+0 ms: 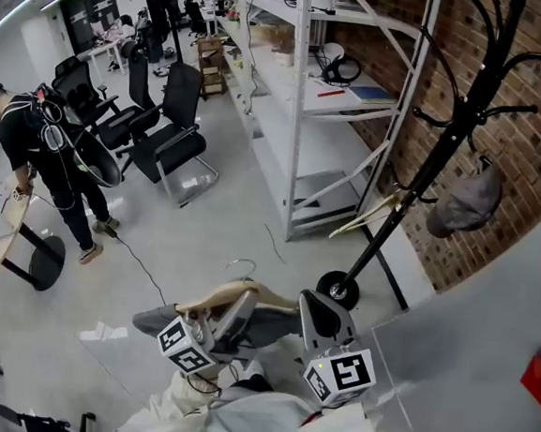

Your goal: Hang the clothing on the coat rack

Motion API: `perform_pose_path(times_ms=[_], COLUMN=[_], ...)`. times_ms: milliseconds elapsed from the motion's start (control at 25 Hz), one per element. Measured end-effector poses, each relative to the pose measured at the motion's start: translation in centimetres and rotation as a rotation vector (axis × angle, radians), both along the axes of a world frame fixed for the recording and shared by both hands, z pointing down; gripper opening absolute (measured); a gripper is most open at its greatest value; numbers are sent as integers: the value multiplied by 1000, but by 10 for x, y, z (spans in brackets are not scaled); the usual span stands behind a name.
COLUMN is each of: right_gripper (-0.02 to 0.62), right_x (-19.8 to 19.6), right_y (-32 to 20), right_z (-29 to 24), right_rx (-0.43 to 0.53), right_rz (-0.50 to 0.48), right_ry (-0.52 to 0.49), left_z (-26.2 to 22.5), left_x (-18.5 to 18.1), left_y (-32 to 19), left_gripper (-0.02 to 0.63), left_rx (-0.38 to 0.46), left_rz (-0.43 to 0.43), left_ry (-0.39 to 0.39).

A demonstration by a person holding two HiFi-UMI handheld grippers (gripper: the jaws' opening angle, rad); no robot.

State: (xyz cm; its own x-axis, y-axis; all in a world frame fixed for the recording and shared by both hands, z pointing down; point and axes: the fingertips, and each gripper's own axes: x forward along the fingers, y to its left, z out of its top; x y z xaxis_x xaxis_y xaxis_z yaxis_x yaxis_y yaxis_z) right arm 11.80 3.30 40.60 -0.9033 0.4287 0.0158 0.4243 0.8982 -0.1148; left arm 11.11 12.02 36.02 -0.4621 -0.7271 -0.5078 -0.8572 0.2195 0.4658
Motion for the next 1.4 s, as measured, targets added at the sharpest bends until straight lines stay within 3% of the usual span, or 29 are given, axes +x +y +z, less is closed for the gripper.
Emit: perform_pose_path(times_ms=[520, 960, 1400], right_gripper=[25, 25, 25], right_x=[-62, -118, -211], right_y=[48, 45, 34], right_z=[7, 16, 13], right_rx=[15, 7, 4], right_rz=[72, 94, 79], right_ry=[7, 46, 21], left_z=[4, 14, 18], left_x=[-73, -128, -209], left_y=[54, 51, 30], left_gripper=[103, 103, 102], left_rx=[11, -1, -1], left_rz=[46, 61, 79], left_ry=[-11, 34, 39])
